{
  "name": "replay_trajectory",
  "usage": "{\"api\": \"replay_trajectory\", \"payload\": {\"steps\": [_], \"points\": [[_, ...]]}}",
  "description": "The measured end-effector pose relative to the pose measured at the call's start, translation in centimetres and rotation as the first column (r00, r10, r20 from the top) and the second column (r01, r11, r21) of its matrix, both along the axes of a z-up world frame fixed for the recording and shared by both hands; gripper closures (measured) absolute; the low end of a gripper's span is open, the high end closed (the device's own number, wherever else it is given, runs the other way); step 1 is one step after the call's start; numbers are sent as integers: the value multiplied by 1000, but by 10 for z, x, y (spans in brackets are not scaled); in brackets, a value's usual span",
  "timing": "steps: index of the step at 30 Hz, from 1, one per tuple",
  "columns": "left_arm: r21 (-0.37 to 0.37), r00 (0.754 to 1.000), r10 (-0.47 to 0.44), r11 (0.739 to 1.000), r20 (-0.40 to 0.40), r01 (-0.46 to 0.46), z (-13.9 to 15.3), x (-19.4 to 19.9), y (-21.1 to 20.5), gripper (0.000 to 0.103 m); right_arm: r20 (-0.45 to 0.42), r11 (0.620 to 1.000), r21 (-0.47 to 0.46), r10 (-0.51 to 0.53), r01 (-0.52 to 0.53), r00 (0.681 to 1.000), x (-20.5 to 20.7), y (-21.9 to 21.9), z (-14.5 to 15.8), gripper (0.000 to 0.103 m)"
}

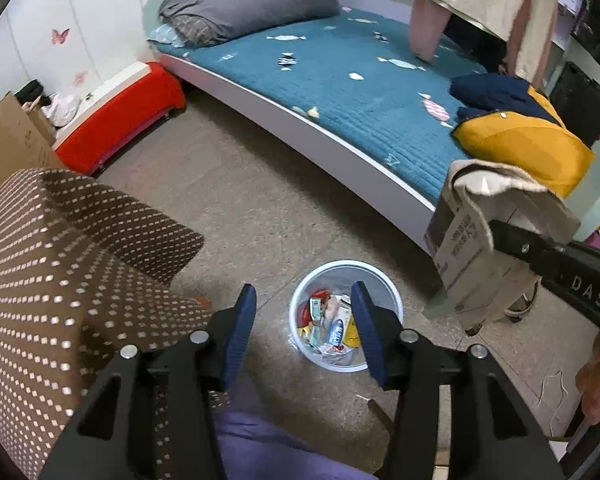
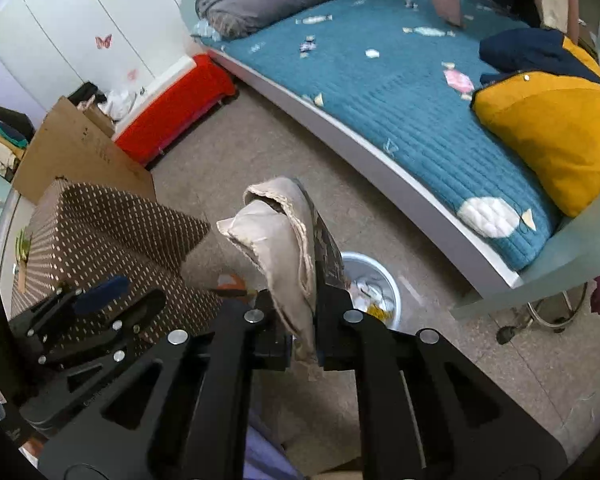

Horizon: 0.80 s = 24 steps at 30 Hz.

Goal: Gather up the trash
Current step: 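Carry the teal tube and newspaper bundle over the bucket and open both grippers, then move both empty grippers back over the polka-dot table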

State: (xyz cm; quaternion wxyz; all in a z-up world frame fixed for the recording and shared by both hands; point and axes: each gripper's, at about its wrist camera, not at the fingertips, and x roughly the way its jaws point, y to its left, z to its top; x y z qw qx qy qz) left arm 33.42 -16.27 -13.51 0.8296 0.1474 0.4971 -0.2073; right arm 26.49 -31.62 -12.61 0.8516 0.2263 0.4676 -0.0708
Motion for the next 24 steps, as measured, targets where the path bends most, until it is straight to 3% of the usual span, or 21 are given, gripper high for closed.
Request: {"api": "replay_trajectory", "payload": {"steps": [3,15,24], "points": [[-5,1000,13,1000,10,-13,5,2,9,54,35,999,-42,6,-5,999,2,5,7,31],[0,1000,23,1000,5,-23,3,1,15,54,-12,999,-53,6,-6,1000,-2,10,-1,31],[-18,999,42,999,24,-41,15,-4,29,54,1,998,-60,9,-9,1000,-5,18,8,31]]}}
